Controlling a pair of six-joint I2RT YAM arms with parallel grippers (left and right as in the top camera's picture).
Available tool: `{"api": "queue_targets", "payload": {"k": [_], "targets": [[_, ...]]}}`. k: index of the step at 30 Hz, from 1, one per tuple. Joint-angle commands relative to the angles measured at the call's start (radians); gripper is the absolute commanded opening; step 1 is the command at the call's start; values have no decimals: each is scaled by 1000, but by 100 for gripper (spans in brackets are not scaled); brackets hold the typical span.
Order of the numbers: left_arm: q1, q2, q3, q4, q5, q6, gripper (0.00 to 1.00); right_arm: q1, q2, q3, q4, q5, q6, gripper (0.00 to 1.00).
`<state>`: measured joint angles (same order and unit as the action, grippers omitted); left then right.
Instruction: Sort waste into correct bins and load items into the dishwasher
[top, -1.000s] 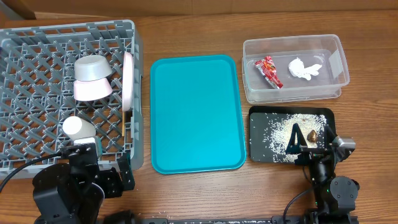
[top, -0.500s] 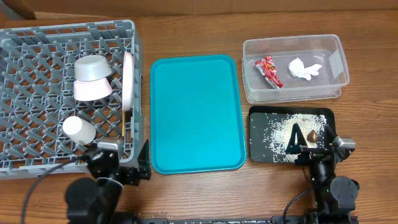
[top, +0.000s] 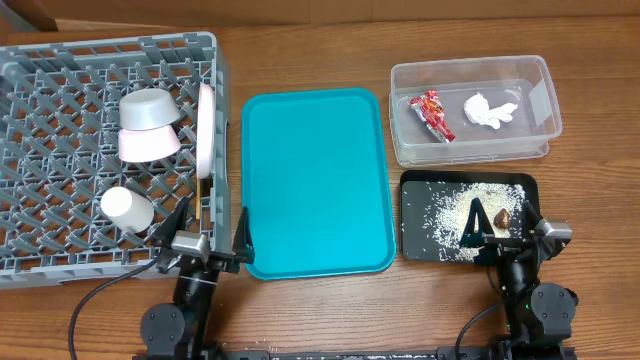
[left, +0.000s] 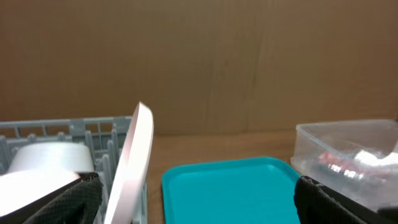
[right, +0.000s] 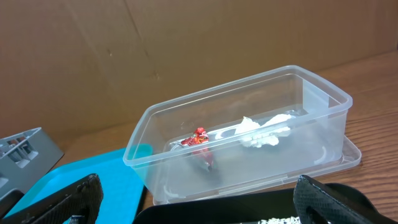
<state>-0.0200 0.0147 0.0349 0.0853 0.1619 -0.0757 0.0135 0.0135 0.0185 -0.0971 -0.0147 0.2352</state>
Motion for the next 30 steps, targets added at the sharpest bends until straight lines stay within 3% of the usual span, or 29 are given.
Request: {"api": "queue_targets", "payload": {"k": [1,4,30], "targets": [[-7,-11,-30,-40,-15,53,100,-3,-11,-6,7,13,1,100],[-7,-11,-30,-156,-19,54,100,-3,-11,-6,7,13,1,100],[-6,-9,-30,-150,-21,54,100,-4,-11,-6,7,13,1,100]]}}
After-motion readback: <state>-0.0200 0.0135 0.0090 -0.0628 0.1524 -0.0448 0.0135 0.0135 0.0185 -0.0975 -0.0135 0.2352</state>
